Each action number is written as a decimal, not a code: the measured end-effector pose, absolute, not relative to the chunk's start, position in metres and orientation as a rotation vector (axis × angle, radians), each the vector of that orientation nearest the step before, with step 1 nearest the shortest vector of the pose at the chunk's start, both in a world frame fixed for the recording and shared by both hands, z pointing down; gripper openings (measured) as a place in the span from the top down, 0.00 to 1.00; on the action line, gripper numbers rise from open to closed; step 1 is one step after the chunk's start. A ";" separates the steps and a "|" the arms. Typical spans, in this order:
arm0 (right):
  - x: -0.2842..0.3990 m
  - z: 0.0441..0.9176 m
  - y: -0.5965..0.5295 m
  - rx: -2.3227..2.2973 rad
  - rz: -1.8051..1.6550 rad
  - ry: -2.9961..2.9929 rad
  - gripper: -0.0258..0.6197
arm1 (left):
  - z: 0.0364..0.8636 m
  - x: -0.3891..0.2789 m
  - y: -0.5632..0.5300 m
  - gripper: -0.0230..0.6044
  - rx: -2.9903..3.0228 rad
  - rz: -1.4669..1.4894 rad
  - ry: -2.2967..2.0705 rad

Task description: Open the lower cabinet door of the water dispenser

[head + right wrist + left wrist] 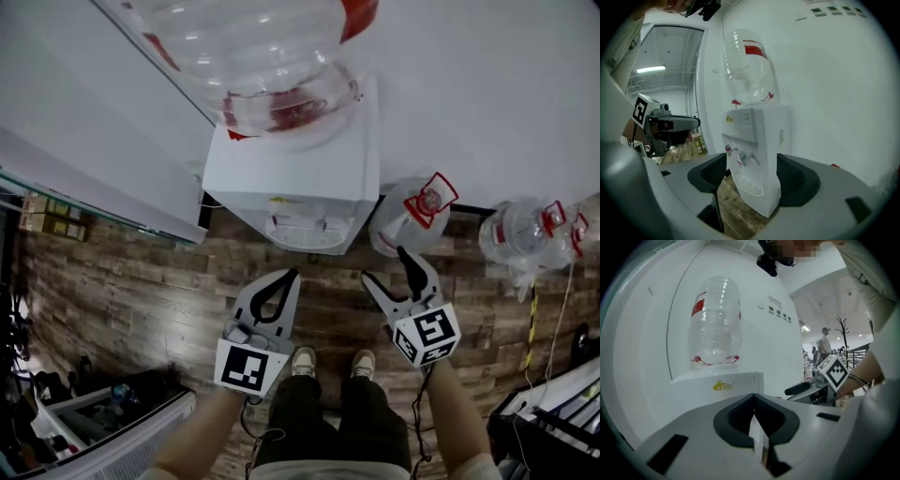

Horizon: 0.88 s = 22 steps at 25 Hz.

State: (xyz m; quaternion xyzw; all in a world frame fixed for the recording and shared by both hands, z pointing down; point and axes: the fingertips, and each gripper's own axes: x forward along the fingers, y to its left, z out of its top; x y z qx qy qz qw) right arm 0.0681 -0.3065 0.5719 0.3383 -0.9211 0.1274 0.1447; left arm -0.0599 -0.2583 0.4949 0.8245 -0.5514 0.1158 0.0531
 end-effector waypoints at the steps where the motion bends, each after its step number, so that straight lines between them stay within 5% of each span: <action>1: 0.066 0.588 -0.310 0.969 0.373 -2.649 0.44 | 0.509 -0.061 -0.262 0.95 2.500 0.356 -1.673; 22: 0.037 0.861 -0.379 0.852 0.352 -2.583 0.32 | 0.749 -0.078 -0.299 0.95 2.434 0.434 -1.674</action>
